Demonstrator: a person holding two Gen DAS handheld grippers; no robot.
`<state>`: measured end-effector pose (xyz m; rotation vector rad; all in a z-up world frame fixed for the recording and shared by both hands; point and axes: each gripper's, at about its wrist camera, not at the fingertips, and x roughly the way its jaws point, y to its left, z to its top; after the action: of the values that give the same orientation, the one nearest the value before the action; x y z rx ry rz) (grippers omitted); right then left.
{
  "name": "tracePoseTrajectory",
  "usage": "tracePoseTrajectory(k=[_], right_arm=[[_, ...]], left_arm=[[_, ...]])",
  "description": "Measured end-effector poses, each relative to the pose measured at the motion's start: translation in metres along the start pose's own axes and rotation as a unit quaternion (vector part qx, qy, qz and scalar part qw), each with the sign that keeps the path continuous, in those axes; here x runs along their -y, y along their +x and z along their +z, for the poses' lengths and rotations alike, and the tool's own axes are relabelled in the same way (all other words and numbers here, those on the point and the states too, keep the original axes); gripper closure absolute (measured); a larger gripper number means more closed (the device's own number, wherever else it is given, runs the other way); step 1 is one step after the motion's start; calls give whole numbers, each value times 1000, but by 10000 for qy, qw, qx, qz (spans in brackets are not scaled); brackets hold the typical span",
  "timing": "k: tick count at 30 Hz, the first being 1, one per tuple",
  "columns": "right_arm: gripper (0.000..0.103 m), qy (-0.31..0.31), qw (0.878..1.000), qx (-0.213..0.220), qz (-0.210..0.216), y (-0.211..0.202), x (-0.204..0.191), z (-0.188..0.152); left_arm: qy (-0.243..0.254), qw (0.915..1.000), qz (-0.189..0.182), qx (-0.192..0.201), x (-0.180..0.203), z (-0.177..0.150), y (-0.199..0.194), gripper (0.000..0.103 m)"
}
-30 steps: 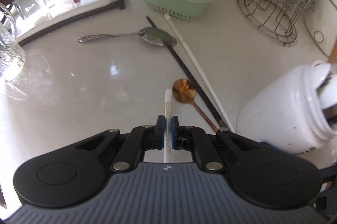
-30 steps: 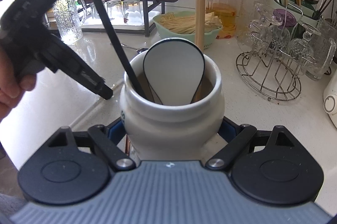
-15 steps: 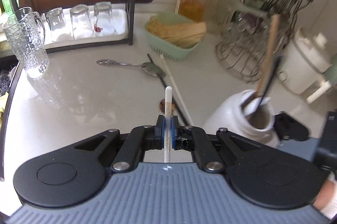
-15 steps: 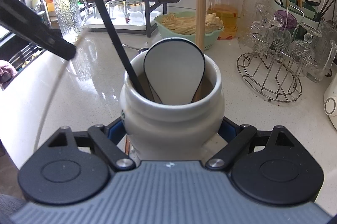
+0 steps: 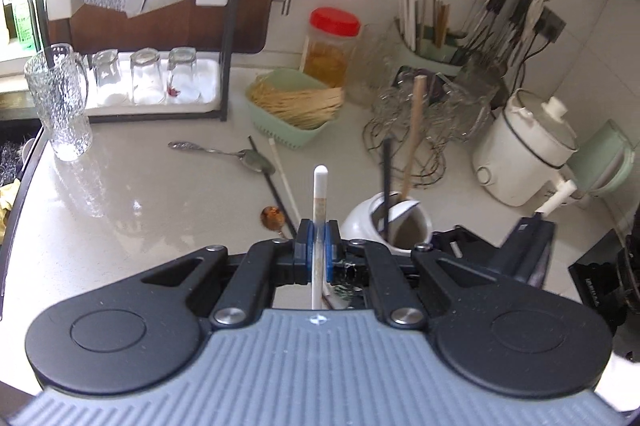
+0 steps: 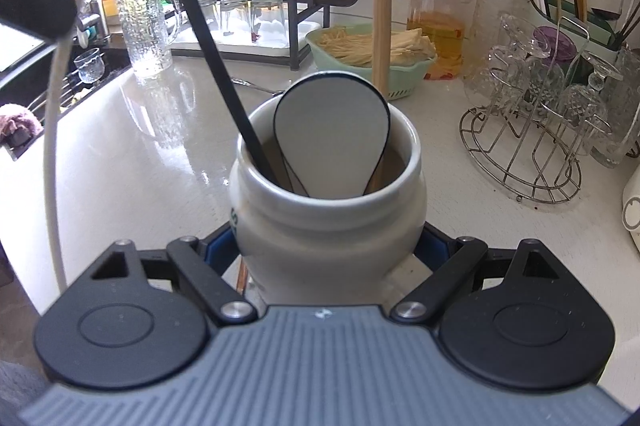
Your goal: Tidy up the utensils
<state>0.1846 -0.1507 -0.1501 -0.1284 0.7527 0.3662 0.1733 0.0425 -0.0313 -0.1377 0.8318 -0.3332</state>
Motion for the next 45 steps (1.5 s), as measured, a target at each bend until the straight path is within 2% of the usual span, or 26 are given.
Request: tracePoseTrajectory(k=[14, 22, 32, 39, 45], right_arm=[[11, -87, 9999, 38, 108, -1, 2, -2], [11, -100, 9999, 55, 110, -1, 2, -2], [11, -91, 9999, 65, 92, -2, 0, -3], [11, -62, 9999, 74, 70, -2, 0, -3], [11, -63, 9999, 71, 73, -2, 0, -3]], left_arm=[[3, 9993, -132, 362, 21, 17, -52, 97], [269, 9975, -219, 616, 34, 43, -94, 97], [589, 9929, -285, 997, 51, 81, -121, 97], [678, 9898, -485, 1155, 67, 92, -119, 97], [759, 9895, -376, 1170, 77, 95, -89, 97]])
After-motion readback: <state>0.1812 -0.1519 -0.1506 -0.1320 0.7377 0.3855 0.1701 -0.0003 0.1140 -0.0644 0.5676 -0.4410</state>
